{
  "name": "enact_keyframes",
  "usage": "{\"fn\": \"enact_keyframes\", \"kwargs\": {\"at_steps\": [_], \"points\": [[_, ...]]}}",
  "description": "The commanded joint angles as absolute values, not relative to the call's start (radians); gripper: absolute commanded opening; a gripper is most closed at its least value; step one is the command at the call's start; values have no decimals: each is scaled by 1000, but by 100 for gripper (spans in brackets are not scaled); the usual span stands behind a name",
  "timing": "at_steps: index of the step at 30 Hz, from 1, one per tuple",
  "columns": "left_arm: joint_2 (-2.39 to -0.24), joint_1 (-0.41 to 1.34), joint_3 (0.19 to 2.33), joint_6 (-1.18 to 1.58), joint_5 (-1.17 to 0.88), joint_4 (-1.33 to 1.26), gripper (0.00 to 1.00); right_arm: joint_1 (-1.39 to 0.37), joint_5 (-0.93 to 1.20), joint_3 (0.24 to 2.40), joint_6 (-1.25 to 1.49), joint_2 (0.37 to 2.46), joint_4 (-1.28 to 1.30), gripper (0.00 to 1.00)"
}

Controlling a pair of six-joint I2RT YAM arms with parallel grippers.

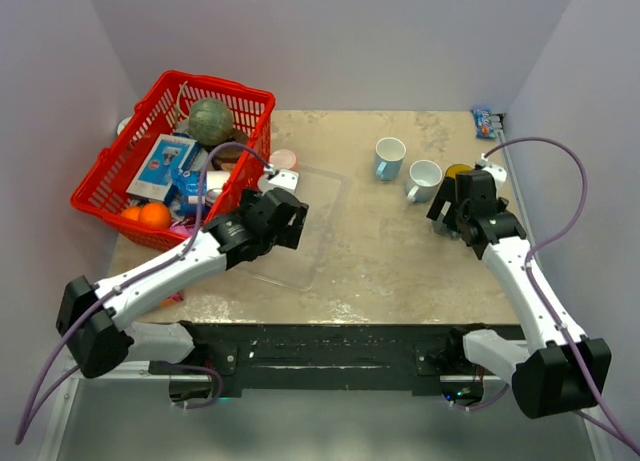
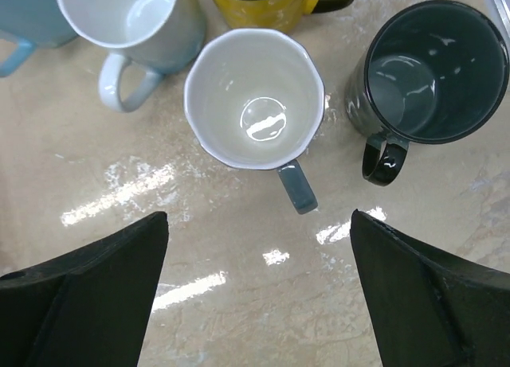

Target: Turn the mug right side up

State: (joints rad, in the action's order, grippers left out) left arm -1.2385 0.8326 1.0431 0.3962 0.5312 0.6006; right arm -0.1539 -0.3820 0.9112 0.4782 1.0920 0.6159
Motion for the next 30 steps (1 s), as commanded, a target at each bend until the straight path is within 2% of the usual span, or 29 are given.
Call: {"fn": "enact_keyframes", "kwargs": {"at_steps": [1, 8, 17, 29, 30], "points": [[-1337, 825, 1071, 339, 689, 686, 98, -150, -374, 965, 466, 1036, 643, 99], [-1374, 729, 1025, 310, 664, 655, 98, -149, -331, 945, 457, 971, 643, 99], [-1407, 627, 1020, 252, 477, 583, 92, -149, -301, 923, 462, 948, 635, 99], [-1537, 601, 1008, 304, 469, 609, 71, -149, -290, 904, 468, 913, 627, 98], [-1542, 603, 1006, 304, 462, 607, 67, -149, -288, 900, 468, 911, 623, 98]]}}
